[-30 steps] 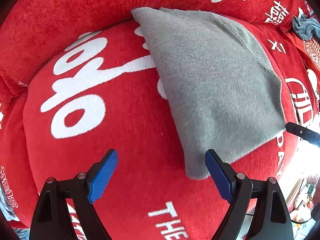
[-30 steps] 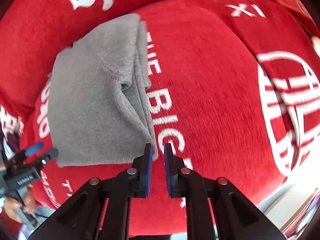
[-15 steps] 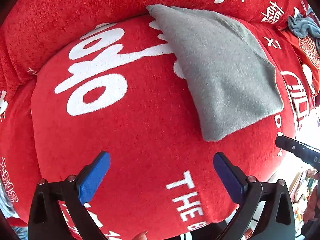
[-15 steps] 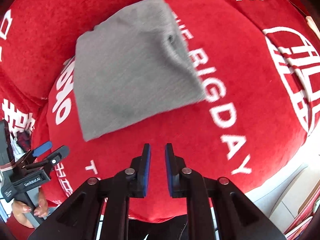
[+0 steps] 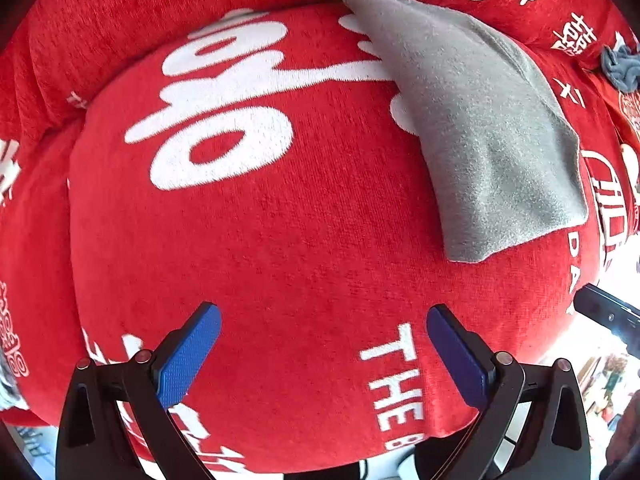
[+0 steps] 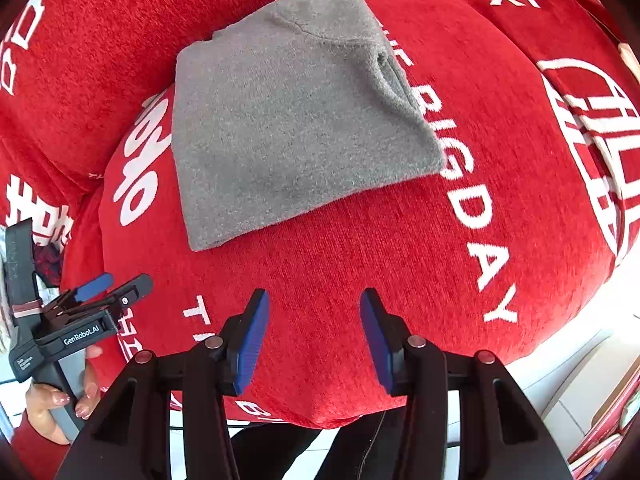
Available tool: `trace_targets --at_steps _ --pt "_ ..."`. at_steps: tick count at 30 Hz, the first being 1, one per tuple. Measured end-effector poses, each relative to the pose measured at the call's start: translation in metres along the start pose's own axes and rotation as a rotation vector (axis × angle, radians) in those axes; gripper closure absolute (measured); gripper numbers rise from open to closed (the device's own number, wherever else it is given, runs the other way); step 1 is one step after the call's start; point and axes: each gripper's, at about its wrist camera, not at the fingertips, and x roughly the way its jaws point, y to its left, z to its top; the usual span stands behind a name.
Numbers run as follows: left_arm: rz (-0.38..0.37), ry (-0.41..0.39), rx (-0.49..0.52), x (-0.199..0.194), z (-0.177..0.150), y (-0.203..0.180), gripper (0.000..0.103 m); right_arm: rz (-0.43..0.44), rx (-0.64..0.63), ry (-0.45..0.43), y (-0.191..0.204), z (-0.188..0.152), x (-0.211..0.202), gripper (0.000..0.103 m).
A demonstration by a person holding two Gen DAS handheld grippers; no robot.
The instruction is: Fold small clothes
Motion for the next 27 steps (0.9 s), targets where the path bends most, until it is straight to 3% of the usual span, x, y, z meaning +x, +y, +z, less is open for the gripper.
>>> trace_targets --at_steps 11,21,24,27 --pt "0.072 0.03 -0.128 0.005 0.027 -0.039 0.0 0.065 -0.088 0.053 -0.04 0.064 -0.006 0.051" --pt "0.046 0.038 -0.241 0.006 0.075 -0.076 0.0 0.124 -0.119 0.044 -0.093 0.136 -0.016 0.051" --pt "0.079 0.013 -0.253 0.002 0.087 -0.079 0.0 0.177 -0.121 0.045 -0.096 0.149 -0.012 0.051" --pt "0.059 -0.022 -0.27 -0.004 0.099 -0.076 0.0 0.268 -0.12 0.039 -0.091 0.164 -0.005 0.051"
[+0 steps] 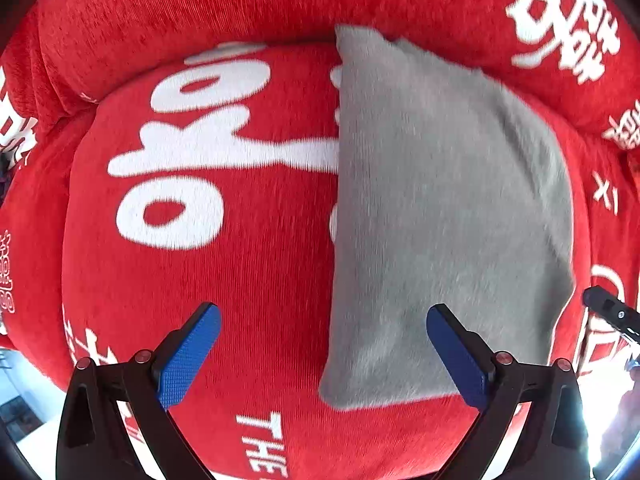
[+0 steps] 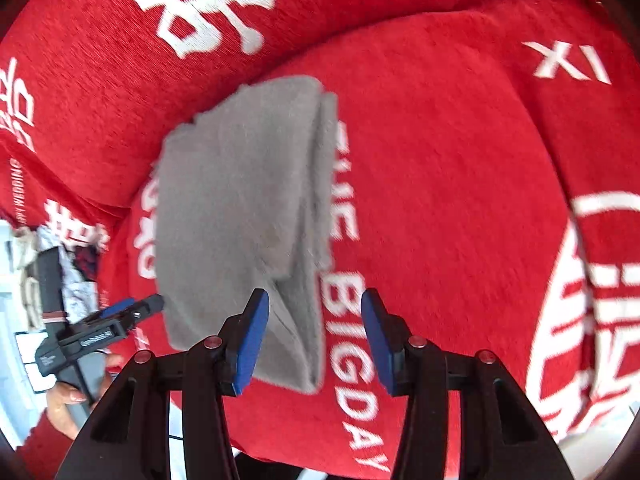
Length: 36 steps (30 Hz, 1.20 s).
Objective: Fold small clothes
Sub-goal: 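Move both open tools to the edge of the folded grey sweater, then grasp the grey sweater edge with the right tool while the left tool grasps beside it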
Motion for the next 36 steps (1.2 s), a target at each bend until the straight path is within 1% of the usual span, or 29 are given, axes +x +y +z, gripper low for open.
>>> trace_targets --at_steps 2,5,6,7,8,9,11,13,15,16,18,19,21,23,26,28,29,30,31,32,34,36 --pt "-0.032 -0.018 -0.004 -0.001 0.01 0.002 0.0 0.057 0.023 -0.003 0.0 0.011 0.009 0.051" --pt "-0.044 -0.047 -0.03 0.002 0.026 0.006 0.0 0.136 0.096 0.016 -0.004 0.029 0.033 0.051" --pt "-0.041 -0.05 -0.041 0.005 0.031 0.007 0.0 0.15 0.125 0.033 -0.007 0.034 0.042 0.054" --pt "-0.034 -0.053 -0.048 0.007 0.036 0.009 0.0 0.155 0.149 0.039 -0.009 0.038 0.048 0.062" --pt "-0.025 -0.057 -0.055 0.008 0.04 0.01 0.0 0.159 0.155 0.041 -0.009 0.04 0.051 0.089" --pt "-0.018 -0.064 -0.061 0.009 0.042 0.012 0.0 0.152 0.143 0.039 -0.007 0.042 0.05 0.089" --pt "-0.026 -0.091 -0.061 0.008 0.045 0.014 0.0 0.097 0.041 0.014 0.007 0.042 0.039 0.09" --pt "-0.024 -0.102 -0.049 0.011 0.048 0.015 0.0 -0.006 -0.052 -0.007 0.019 0.04 0.03 0.096" --pt "-0.024 -0.091 -0.037 0.019 0.049 0.012 0.0 -0.064 -0.082 0.014 0.018 0.04 0.034 0.097" --pt "-0.027 -0.081 -0.038 0.024 0.05 0.011 0.0 -0.116 -0.078 0.041 0.011 0.041 0.042 0.099" --pt "-0.039 -0.07 -0.048 0.029 0.05 0.01 0.0 -0.165 -0.042 0.087 -0.004 0.042 0.052 0.101" --pt "-0.044 -0.072 -0.048 0.029 0.05 0.009 0.0 -0.163 -0.027 0.097 -0.008 0.041 0.054 0.101" --pt "-0.034 -0.079 -0.033 0.028 0.051 0.008 0.0 -0.07 0.027 0.073 -0.02 0.039 0.044 0.101" --pt "-0.024 -0.082 -0.014 0.025 0.05 0.005 0.0 -0.014 0.051 0.048 -0.027 0.036 0.03 0.1" --pt "-0.017 -0.079 0.001 0.021 0.05 0.0 0.0 0.024 0.082 0.053 -0.035 0.032 0.02 0.099" --pt "-0.013 -0.078 0.006 0.021 0.052 -0.002 0.0 0.048 0.093 0.062 -0.038 0.031 0.017 0.093" --pt "-0.012 -0.079 0.007 0.021 0.053 -0.003 0.0 0.057 0.095 0.064 -0.039 0.03 0.017 0.076" --pt "-0.012 -0.079 0.008 0.02 0.053 -0.004 0.0 0.068 0.098 0.065 -0.041 0.028 0.014 0.046" --pt "-0.011 -0.079 0.009 0.02 0.053 -0.004 0.0 0.084 0.1 0.061 -0.041 0.028 0.014 0.035" --pt "-0.012 -0.08 0.009 0.021 0.05 -0.003 0.0 0.11 0.098 0.053 -0.039 0.03 0.014 0.031" --pt "-0.015 -0.079 0.009 0.021 0.049 -0.004 0.0 0.135 0.083 0.041 -0.032 0.031 0.014 0.031" --pt "-0.019 -0.079 0.011 0.022 0.051 -0.004 0.0 0.141 0.077 0.042 -0.029 0.033 0.017 0.031"
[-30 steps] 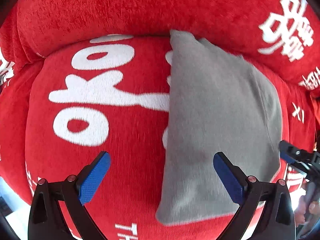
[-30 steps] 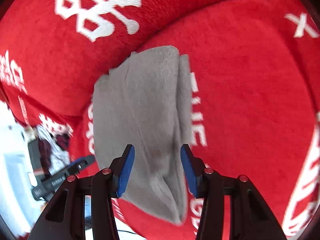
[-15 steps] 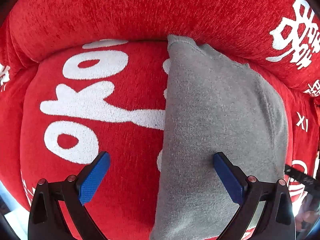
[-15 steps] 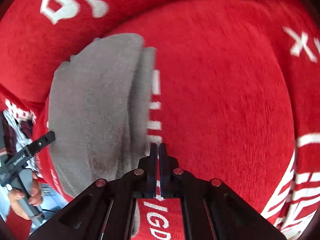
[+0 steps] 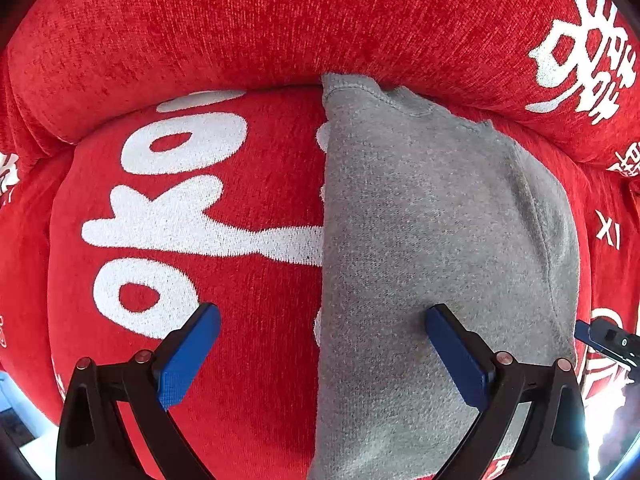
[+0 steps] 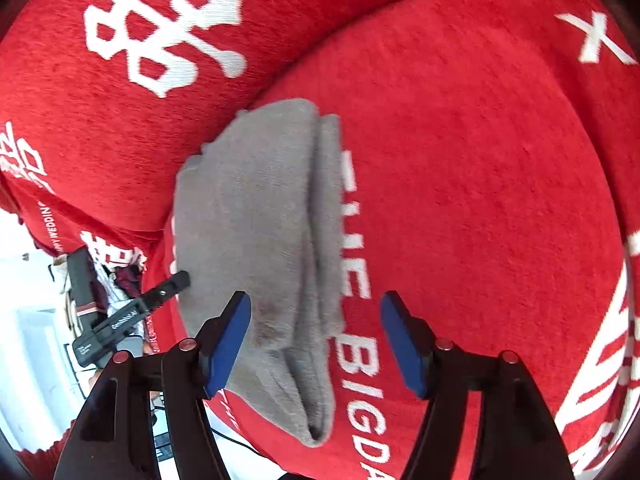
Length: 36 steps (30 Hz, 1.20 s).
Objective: Fold small clothes
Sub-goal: 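Grasp the grey sweater edge with the right tool while the left tool grasps beside it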
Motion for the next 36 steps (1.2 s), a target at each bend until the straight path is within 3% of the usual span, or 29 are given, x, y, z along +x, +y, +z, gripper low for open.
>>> trace_targets --at_steps 6,12,16,22,31,36 --pt "-0.027 -0.002 0.022 0.002 0.003 0.0 0.0 0.022 0.004 0.003 0.002 0.004 0.007 0.031" --pt "-0.151 0.008 0.027 0.008 0.011 0.012 0.0 0.042 0.014 0.006 -0.005 0.008 0.008 0.031" --pt "-0.151 0.031 0.035 0.018 0.015 0.011 0.0 0.096 0.061 0.015 -0.016 0.013 0.012 0.031" --pt "-0.179 0.037 0.056 0.025 0.02 -0.006 0.0 0.18 0.104 0.034 -0.023 0.02 0.026 0.031" --pt "-0.235 0.059 0.1 0.032 0.027 -0.032 0.0 0.217 0.027 0.096 -0.015 0.026 0.036 0.031" --pt "-0.281 0.072 0.093 0.046 0.027 -0.05 0.0 0.279 -0.009 0.125 -0.006 0.031 0.051 0.031"
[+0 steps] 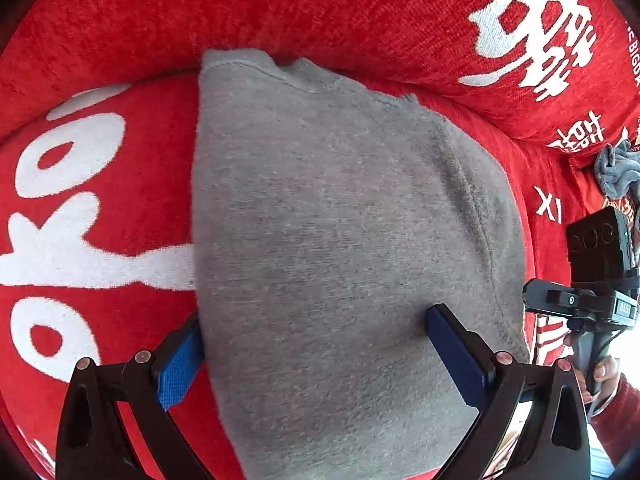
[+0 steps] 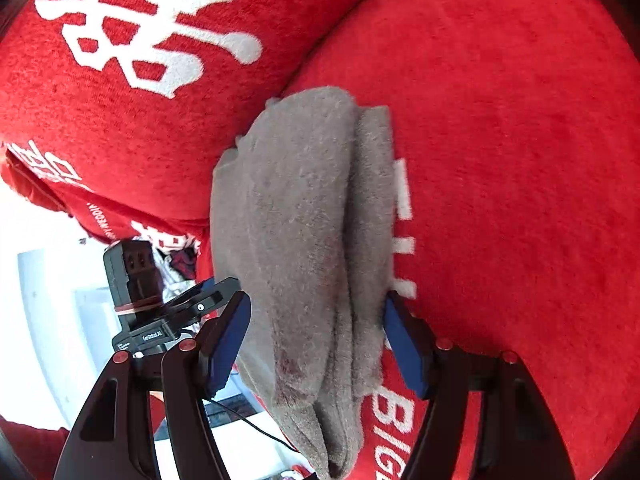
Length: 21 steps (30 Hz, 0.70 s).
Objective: Fold small clothes
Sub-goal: 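Grasp the grey sweater edge with the right tool while the left tool grasps beside it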
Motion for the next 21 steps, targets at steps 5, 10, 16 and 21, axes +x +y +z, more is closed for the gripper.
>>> trace_targets --at_steps 5,10,16,21 --pt "-0.04 0.002 -0.022 0.01 0.004 -0.004 0.0 0.029 -0.039 0.011 0.011 0.01 0.022 0.031" --pt "-0.065 -0.005 -0.035 0.016 0.004 -0.004 0.0 0.028 -0.039 -0.011 0.014 0.009 0.026 0.031" --pt "-0.073 -0.054 -0.05 0.006 -0.001 -0.002 0.015 0.001 0.025 0.003 0.007 0.007 0.028 0.064" --pt "-0.14 -0.088 -0.062 -0.022 -0.009 0.014 0.049 0.142 0.094 -0.033 0.011 -0.004 0.021 0.069"
